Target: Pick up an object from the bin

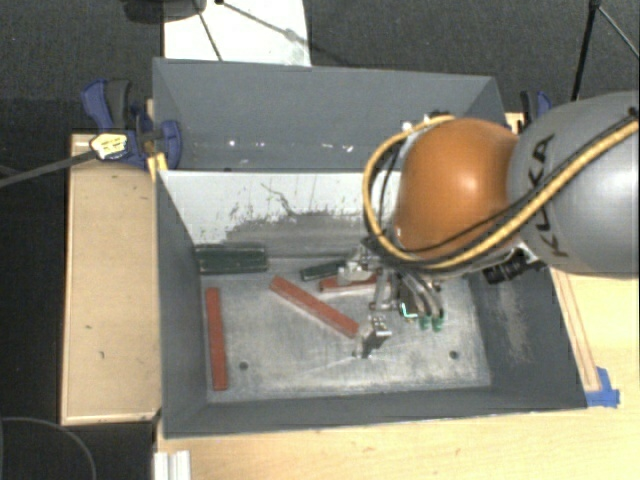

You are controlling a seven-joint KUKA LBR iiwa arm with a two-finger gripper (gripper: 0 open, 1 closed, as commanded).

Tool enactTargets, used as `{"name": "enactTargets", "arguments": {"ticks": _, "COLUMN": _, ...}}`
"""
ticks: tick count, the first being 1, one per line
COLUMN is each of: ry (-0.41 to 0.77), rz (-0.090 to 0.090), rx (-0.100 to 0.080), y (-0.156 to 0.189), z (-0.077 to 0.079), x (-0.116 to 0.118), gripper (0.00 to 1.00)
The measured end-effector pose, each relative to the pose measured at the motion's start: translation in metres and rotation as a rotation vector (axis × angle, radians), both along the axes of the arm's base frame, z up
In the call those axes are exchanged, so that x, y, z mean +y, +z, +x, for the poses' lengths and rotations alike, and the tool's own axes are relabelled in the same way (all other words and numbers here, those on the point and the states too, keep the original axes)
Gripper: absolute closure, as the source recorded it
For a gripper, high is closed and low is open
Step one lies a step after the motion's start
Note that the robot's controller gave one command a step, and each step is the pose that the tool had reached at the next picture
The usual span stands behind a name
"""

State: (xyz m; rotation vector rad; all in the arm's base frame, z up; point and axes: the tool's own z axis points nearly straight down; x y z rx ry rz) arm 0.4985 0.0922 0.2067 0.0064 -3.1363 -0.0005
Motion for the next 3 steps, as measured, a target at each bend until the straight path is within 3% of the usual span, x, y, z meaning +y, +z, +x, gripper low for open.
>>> {"name": "enactTargets", "arguments": {"ticks": 1, "ry": -0.003, "rz": 0.001, "rx": -0.007, "y": 0.003, "z": 0.002, "x": 0.000, "gripper": 0.00}}
{"name": "enactTargets", "arguments": {"ticks": 2, "ry": 0.043, "rz": 0.002, "rx": -0.016, "y": -0.035, "z": 0.009, "x": -0.009, "gripper": 0.00}}
{"name": "enactTargets", "arguments": {"ticks": 3, "ry": 0.055, "rz": 0.002, "rx": -0.019, "y": -0.131, "z": 0.028, "x": -0.031, "gripper": 1.00}}
